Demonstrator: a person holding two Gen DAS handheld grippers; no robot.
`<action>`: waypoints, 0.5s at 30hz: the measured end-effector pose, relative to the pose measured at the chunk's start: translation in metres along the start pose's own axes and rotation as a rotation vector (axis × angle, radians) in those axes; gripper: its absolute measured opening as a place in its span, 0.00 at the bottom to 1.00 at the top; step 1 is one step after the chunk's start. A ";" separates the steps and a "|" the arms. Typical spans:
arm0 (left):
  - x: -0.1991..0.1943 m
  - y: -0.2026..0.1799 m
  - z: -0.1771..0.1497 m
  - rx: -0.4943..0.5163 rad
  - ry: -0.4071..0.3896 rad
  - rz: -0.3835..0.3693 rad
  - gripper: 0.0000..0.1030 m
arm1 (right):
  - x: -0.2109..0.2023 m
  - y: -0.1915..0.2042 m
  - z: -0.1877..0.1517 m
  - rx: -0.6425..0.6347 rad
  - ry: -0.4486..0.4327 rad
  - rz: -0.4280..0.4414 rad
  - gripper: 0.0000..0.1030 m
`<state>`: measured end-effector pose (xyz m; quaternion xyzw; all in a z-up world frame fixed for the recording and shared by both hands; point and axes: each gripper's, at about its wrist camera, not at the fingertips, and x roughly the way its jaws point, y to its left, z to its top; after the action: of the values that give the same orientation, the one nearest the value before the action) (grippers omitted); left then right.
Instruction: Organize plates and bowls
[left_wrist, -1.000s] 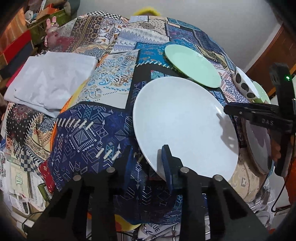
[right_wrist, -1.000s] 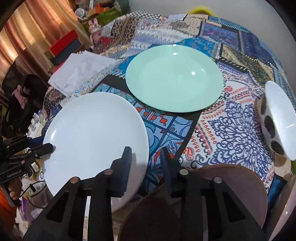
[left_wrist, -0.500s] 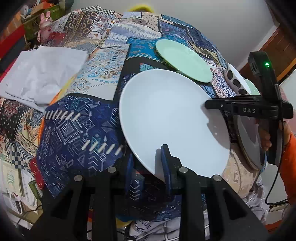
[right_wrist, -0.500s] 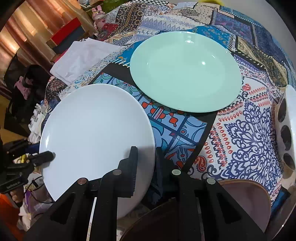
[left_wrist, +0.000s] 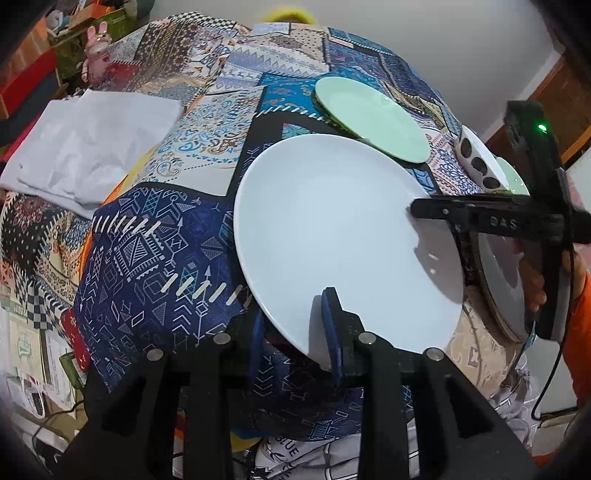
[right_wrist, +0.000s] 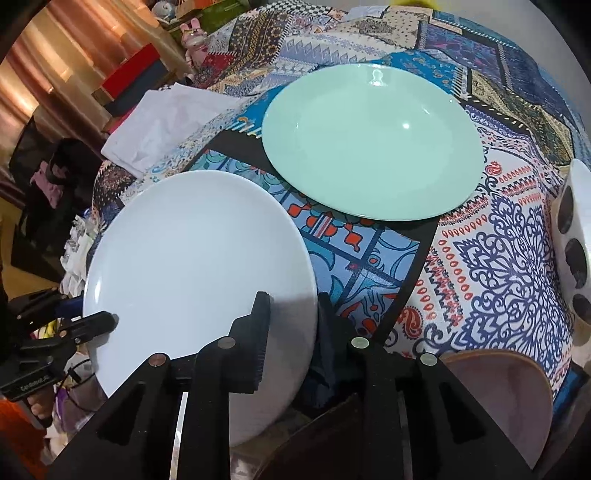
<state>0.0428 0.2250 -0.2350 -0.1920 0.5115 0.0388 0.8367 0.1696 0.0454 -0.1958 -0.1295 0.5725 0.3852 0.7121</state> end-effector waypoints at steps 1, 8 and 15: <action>0.000 0.002 0.000 -0.009 0.000 0.001 0.29 | -0.002 0.000 -0.002 0.003 -0.006 0.002 0.22; -0.004 0.007 0.000 -0.037 -0.001 0.010 0.29 | -0.013 -0.002 -0.006 0.029 -0.045 0.032 0.22; -0.010 0.007 0.004 -0.049 -0.012 0.017 0.29 | -0.026 -0.001 -0.009 0.038 -0.092 0.034 0.22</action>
<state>0.0402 0.2341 -0.2267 -0.2077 0.5071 0.0594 0.8344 0.1625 0.0287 -0.1753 -0.0884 0.5486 0.3919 0.7333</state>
